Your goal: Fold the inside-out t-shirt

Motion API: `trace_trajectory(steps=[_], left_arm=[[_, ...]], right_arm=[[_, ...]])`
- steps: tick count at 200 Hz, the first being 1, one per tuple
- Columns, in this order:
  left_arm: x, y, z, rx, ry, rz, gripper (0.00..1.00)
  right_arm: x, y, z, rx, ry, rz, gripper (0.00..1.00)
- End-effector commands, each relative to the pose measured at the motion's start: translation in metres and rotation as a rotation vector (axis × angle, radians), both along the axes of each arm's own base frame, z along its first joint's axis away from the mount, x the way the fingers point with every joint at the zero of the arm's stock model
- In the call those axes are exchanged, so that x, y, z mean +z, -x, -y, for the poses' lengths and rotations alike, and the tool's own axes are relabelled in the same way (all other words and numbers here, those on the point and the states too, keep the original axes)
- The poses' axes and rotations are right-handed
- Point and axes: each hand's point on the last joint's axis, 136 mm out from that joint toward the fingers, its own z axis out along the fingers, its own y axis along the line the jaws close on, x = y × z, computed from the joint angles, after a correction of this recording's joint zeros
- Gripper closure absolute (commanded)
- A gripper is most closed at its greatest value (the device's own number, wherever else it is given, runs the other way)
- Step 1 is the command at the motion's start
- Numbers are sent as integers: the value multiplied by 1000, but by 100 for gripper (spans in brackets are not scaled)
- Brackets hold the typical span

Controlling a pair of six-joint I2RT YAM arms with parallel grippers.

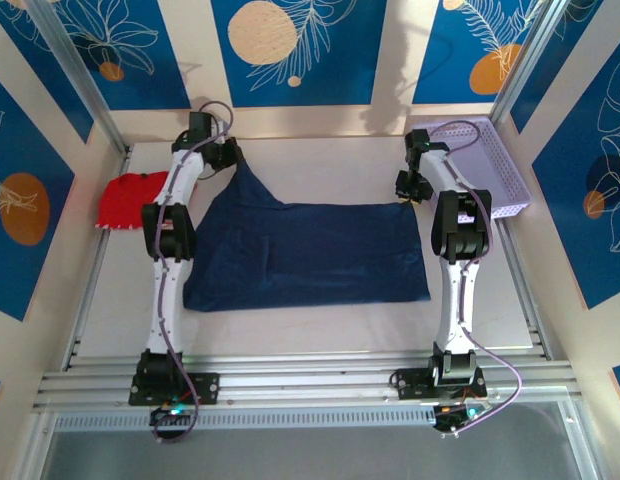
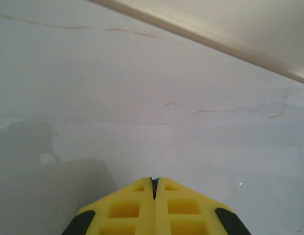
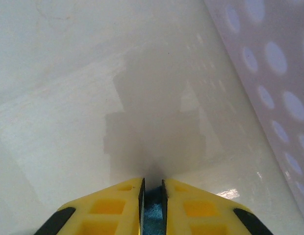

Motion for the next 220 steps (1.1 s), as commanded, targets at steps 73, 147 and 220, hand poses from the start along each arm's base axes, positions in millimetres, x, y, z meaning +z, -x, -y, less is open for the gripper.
trace_trajectory(steps=[73,147,220], left_arm=[[95,5,-3,3,13,131,100],[117,56,-13,13,-52,61,100],[130,133,-26,22,-121,-7,100]], right_arm=[[31,-2,-10,71,-45,72,100],[63,22,-16,135,-56,129,100],[83,61,-9,149,-36,142,100]])
